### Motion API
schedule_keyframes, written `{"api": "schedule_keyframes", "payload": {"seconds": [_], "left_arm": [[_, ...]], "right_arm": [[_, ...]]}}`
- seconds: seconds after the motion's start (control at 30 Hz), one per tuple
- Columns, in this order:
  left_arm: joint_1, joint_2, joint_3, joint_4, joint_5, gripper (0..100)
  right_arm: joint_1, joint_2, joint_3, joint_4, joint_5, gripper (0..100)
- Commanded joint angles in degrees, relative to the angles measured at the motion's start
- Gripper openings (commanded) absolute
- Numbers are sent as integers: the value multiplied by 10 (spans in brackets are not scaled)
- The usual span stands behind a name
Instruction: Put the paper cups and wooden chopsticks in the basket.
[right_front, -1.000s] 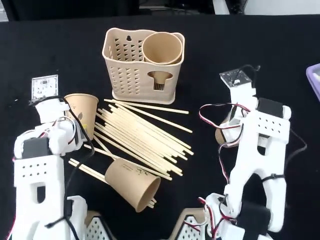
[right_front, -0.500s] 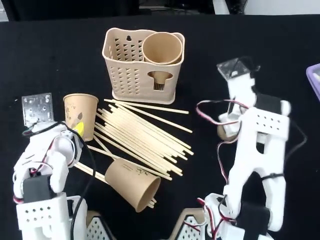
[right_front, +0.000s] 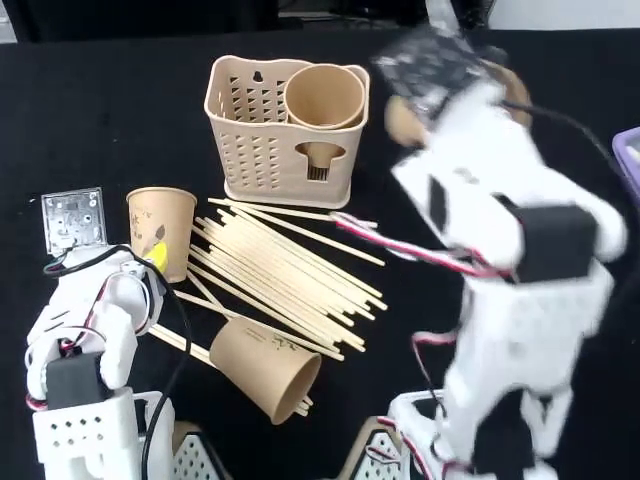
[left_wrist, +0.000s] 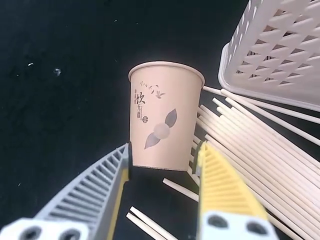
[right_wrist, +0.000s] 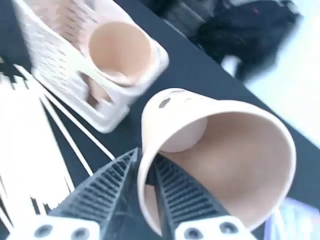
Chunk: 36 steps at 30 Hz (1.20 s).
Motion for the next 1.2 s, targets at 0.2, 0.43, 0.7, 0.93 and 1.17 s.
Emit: {"api": "schedule_keyframes", "payload": {"seconds": [0.2, 0.43, 0.7, 0.93, 1.17], "left_arm": [[-3, -6, 0, -7, 0, 224], [-2, -6, 0, -7, 0, 224], [-3, -6, 0, -6, 0, 224], [-3, -6, 0, -6, 0, 224], [-3, -7, 0, -5, 0, 224]], "right_arm": [[-78, 214, -255, -10, -6, 10], [-97, 308, -360, -11, -6, 10], [-114, 374, -364, -9, -5, 10], [-105, 373, -366, 15, 39, 10], [-117, 378, -342, 36, 75, 10]]}}
